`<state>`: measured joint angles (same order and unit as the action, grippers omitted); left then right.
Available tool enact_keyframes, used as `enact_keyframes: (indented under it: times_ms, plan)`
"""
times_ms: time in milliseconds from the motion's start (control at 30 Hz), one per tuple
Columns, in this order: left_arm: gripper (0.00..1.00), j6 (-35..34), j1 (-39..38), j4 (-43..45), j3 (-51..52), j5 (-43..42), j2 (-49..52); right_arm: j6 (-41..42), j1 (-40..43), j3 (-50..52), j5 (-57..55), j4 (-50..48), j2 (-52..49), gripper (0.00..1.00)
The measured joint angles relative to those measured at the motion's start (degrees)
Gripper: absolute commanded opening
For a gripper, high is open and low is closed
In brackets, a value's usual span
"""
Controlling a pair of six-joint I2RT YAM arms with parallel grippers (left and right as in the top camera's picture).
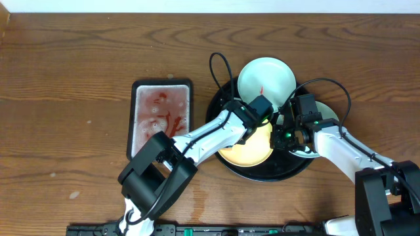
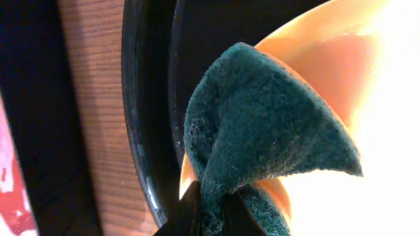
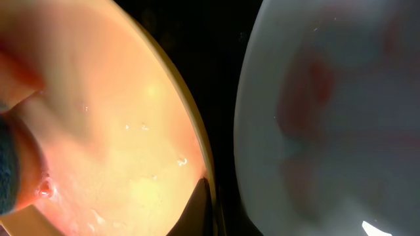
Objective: Clean dirty plates on tray and stack at the side
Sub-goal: 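Carry the sponge with left gripper and scrub the yellow plate, then return the sponge to the basin with the left gripper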
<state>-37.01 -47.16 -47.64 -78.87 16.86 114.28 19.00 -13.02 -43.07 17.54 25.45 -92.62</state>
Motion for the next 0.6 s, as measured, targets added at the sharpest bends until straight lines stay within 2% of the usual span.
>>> enact_keyframes:
  times_ms: [200,333,467,600]
  plan:
    - [0.07,0.24,0.28,-1.95,-0.76,-3.41,-2.21,-0.02,0.02,0.0,-0.11,0.07,0.0,0.01]
    - [0.07,0.52,1.49,-4.92,-0.76,-3.65,-10.21,-0.02,0.02,-0.02,-0.2,0.2,0.0,0.01]
    - [0.08,0.83,5.2,-8.96,-0.98,-3.39,-18.84,-0.02,0.02,-0.02,-0.28,0.2,0.0,0.01]
    - [0.07,1.03,11.54,-12.61,-1.2,-2.8,-20.92,-0.02,0.02,-0.02,-0.33,0.24,0.0,0.01]
